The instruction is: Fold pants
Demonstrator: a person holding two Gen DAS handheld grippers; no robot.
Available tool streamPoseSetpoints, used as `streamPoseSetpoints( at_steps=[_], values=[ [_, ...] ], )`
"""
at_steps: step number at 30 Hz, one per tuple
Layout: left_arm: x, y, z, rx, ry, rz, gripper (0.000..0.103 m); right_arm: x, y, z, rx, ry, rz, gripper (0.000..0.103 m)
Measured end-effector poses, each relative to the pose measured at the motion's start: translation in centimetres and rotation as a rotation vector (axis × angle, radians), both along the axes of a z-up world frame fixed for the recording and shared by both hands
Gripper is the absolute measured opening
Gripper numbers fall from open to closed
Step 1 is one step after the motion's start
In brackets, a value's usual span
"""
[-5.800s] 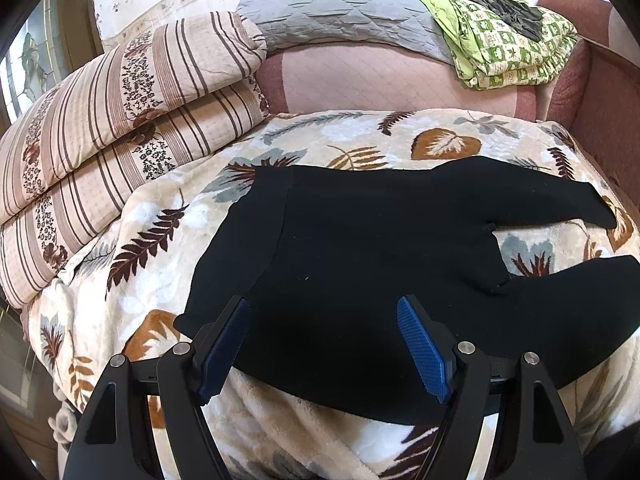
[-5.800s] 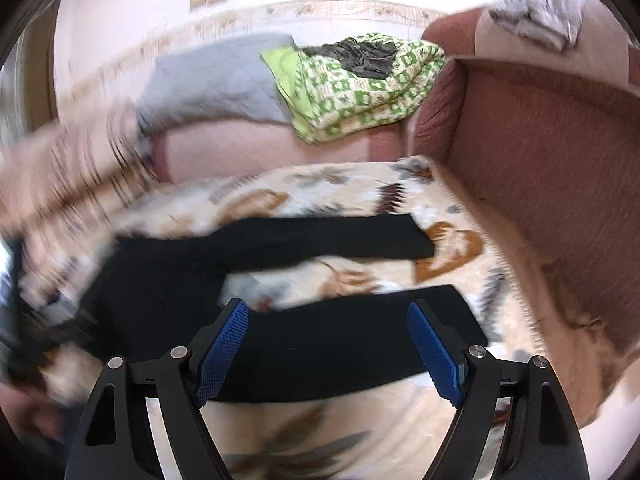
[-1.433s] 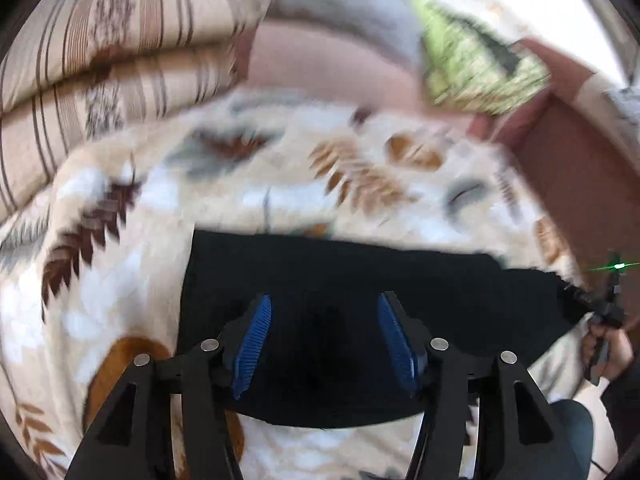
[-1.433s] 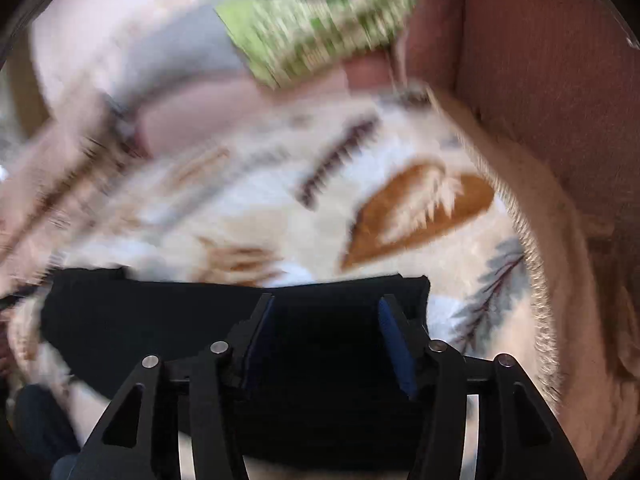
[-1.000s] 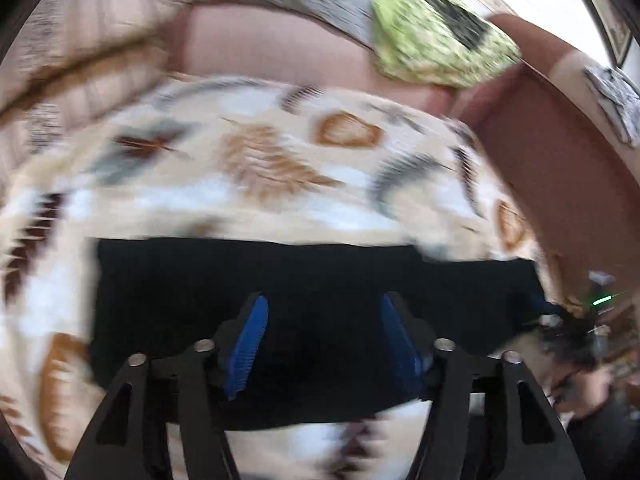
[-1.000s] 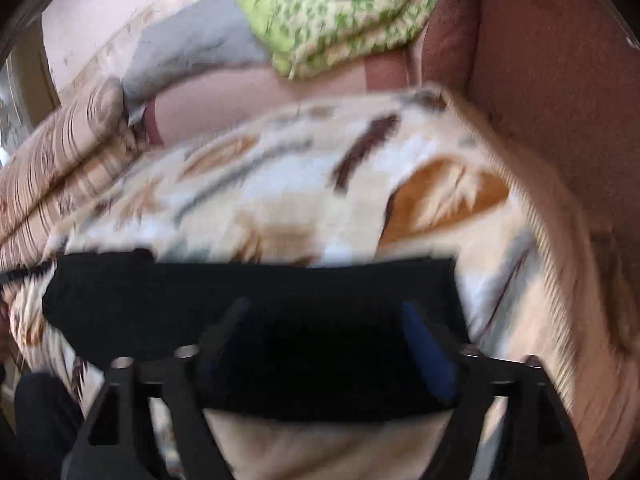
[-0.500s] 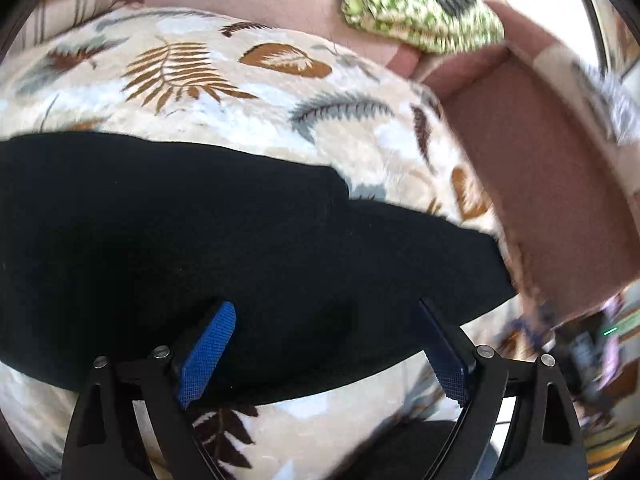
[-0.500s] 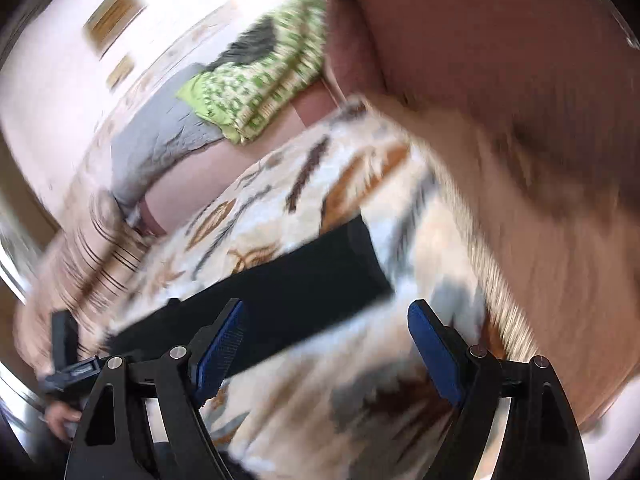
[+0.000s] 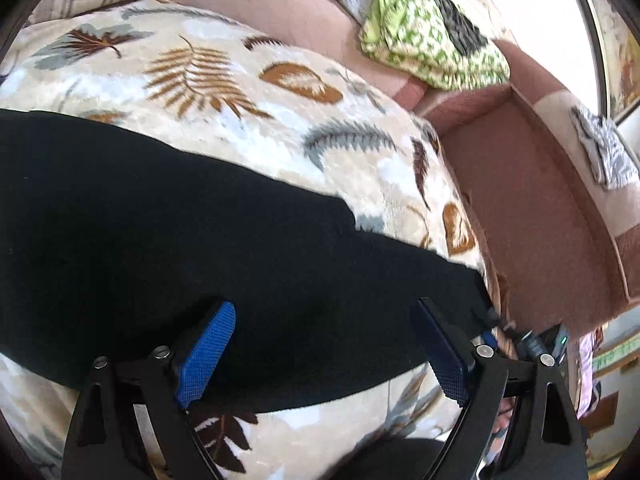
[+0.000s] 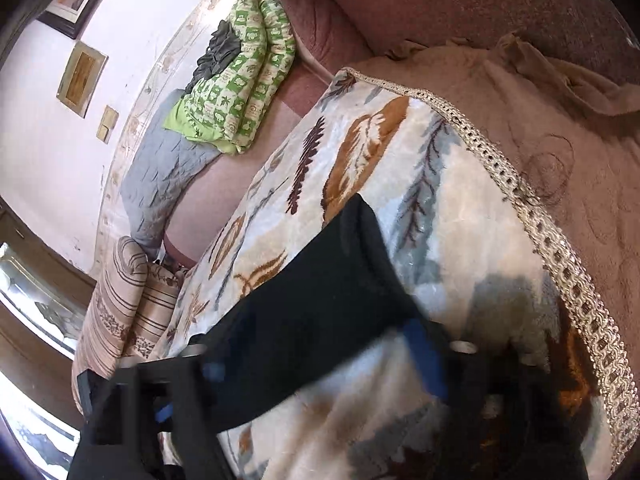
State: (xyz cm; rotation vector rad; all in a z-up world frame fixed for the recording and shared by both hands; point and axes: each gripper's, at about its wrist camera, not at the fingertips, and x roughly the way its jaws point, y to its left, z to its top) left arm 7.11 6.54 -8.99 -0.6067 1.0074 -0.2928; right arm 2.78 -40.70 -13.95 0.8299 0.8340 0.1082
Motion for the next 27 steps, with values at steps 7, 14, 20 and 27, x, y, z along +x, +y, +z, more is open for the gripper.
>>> streamPoseSetpoints(
  at_steps=[7, 14, 20, 27],
  values=[
    [-3.1, 3.4, 3.2, 0.096, -0.177, 0.237, 0.088, -0.7, -0.7, -0.4, -0.012, 0.007, -0.016, 0.009],
    [-6.1, 7.7, 3.6, 0.153, -0.167, 0.519, 0.089, 1.2, 7.9, 5.0, -0.031, -0.111, 0.214, 0.008],
    [-6.3, 6.2, 4.5, 0.205, -0.216, 0.491, 0.089, 3.5, 24.1, 6.7, -0.115, -0.041, 0.708, 0.008],
    [-6.0, 6.5, 4.2, 0.218, -0.213, 0.467, 0.089, 4.7, 29.2, 5.9, -0.341, 0.064, 0.804, 0.008]
  ],
)
